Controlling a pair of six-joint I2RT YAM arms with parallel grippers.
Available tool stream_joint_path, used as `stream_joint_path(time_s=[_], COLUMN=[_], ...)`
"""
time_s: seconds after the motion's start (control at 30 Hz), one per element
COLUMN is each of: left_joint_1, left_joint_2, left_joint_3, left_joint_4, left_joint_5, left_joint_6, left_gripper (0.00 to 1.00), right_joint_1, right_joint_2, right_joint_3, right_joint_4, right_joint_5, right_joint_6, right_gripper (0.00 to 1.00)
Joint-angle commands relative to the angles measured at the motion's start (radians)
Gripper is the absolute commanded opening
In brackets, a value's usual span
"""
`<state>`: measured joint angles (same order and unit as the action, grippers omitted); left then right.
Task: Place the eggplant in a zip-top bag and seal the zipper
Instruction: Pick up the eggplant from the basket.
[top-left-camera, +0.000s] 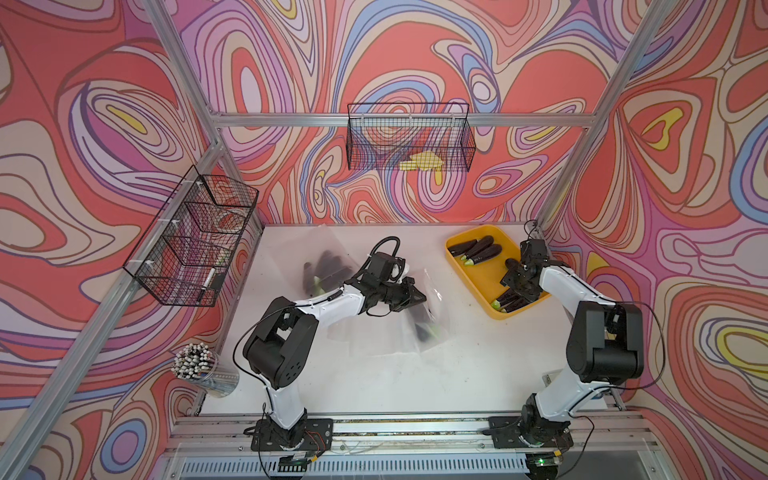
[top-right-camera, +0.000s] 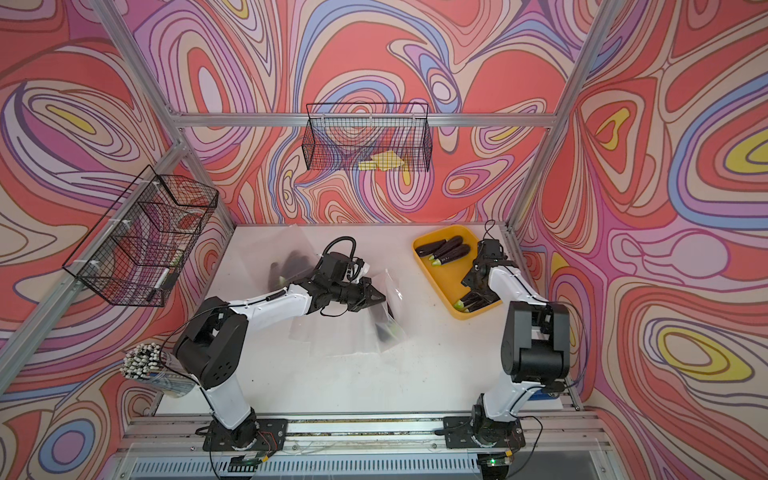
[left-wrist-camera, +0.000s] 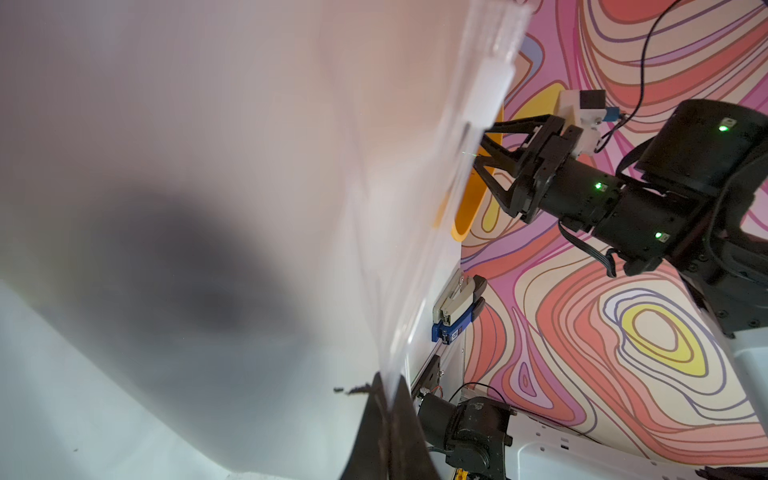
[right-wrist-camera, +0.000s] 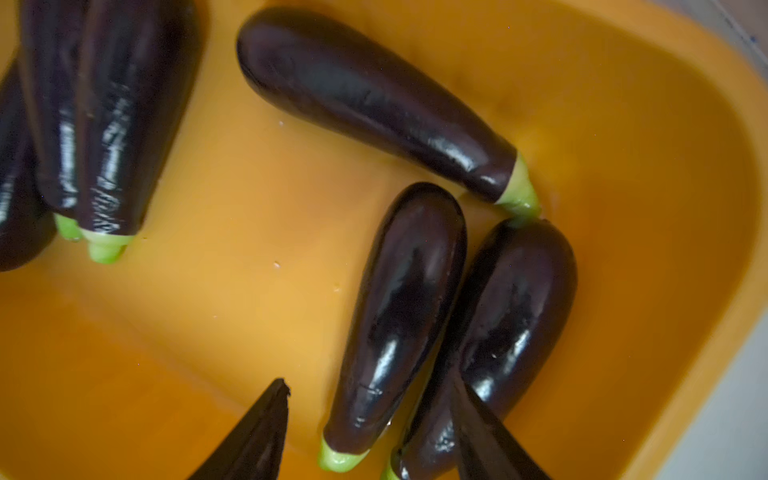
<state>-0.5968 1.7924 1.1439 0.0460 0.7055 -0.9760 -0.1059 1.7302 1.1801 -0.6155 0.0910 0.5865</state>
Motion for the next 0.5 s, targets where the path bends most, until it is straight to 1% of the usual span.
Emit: stream_joint_path(time_s=[0.0,0.13,0.33,0.37,0.47], left_joint_1=[-0.003,-0.003,-0.001,-0.001,0.002], left_joint_2=[0.011,0.020,0.018,0.018,0.018], left_joint_3=[0.009,0.008,0.005,0.004,0.001], left_joint_4=[0.032,0.047,0.045,0.045,0.045], left_joint_5=[0.006,0.013,0.010,0.010,0.009], left_joint_6=[0.003,-0.002,0.005,0.005,0.004], left_gripper=[0.00,0.00,0.00,0.00,0.00], right_joint_1=[0.001,0.000,-0.003,-0.003,-0.003], right_joint_2=[0.030,0.092,0.196,0.211,0.215], right_joint_3=[0.026,0.028,0.091,0.096,0.092], right_joint_4=[-0.020,0.004,0.017,0.025,0.051], right_joint_5=[0.043,0.056,0.053,0.048,0.037], right_joint_6=[0.023,0.035,0.035,0.035,0.033], right_gripper=[0.64,0.64,0.62,0.60,0.50])
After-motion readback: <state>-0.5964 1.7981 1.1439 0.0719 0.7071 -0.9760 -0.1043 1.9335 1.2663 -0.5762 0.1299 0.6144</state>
